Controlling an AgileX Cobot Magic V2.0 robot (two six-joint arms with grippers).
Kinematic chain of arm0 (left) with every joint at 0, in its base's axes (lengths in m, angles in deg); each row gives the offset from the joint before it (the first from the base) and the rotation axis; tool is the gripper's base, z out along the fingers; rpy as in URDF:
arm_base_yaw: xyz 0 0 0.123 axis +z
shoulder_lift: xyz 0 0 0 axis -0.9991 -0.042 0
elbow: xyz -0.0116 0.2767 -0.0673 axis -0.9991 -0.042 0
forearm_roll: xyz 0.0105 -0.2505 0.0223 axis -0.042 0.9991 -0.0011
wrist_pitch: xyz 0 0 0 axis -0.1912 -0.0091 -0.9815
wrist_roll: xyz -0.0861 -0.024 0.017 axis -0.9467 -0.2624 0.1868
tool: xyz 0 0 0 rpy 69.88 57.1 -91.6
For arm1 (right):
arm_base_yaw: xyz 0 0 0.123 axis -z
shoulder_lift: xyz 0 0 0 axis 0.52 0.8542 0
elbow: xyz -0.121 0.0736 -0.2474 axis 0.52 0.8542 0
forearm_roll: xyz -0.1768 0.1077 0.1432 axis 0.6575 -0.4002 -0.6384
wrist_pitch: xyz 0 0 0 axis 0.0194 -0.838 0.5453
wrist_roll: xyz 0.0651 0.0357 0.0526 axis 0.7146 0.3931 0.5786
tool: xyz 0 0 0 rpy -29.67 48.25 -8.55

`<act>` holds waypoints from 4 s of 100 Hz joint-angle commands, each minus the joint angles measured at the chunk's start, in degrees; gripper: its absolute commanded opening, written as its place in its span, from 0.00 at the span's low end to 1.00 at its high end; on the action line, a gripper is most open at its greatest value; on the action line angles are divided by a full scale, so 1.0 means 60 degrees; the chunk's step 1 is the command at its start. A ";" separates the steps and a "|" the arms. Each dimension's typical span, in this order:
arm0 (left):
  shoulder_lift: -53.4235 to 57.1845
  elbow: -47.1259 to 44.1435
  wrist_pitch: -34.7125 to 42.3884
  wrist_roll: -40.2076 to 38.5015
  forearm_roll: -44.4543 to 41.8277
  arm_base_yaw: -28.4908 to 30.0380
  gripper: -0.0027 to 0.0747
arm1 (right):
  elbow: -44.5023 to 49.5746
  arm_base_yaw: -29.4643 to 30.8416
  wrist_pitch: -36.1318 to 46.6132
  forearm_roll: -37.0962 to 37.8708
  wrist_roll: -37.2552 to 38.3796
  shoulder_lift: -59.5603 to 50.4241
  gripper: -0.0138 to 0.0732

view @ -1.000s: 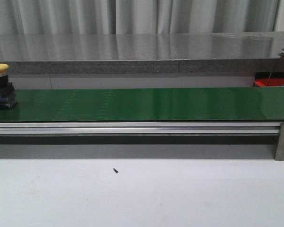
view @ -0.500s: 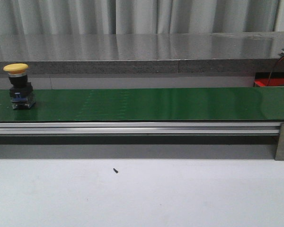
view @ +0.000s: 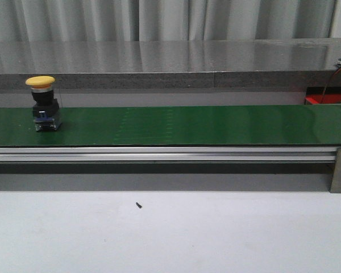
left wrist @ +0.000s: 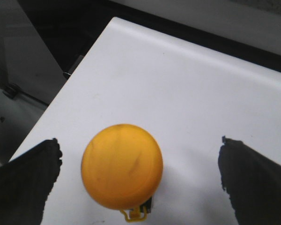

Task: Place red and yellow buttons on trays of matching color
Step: 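Grasp another yellow button from the cluster with the left gripper, then carry the second yellow button onto the belt and release it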

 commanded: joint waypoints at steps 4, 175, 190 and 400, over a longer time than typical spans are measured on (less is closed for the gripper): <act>0.0604 0.0313 0.0733 -0.0114 0.0000 -0.0004 0.86 | -0.0228 -0.0008 0.0496 -0.0261 -0.0054 -0.0021 0.05; 0.7420 -0.4651 -0.1556 0.0142 0.1680 -0.2168 0.01 | -0.0228 -0.0008 0.0496 -0.0261 -0.0054 -0.0021 0.05; 0.7865 -0.6013 -0.1113 0.0142 0.1680 -0.2912 0.01 | -0.0228 -0.0008 0.0496 -0.0261 -0.0054 -0.0021 0.05; 1.6409 -1.1346 0.0409 0.0681 0.2028 -0.5886 0.67 | -0.0228 -0.0008 0.0592 -0.0248 -0.0063 -0.0021 0.05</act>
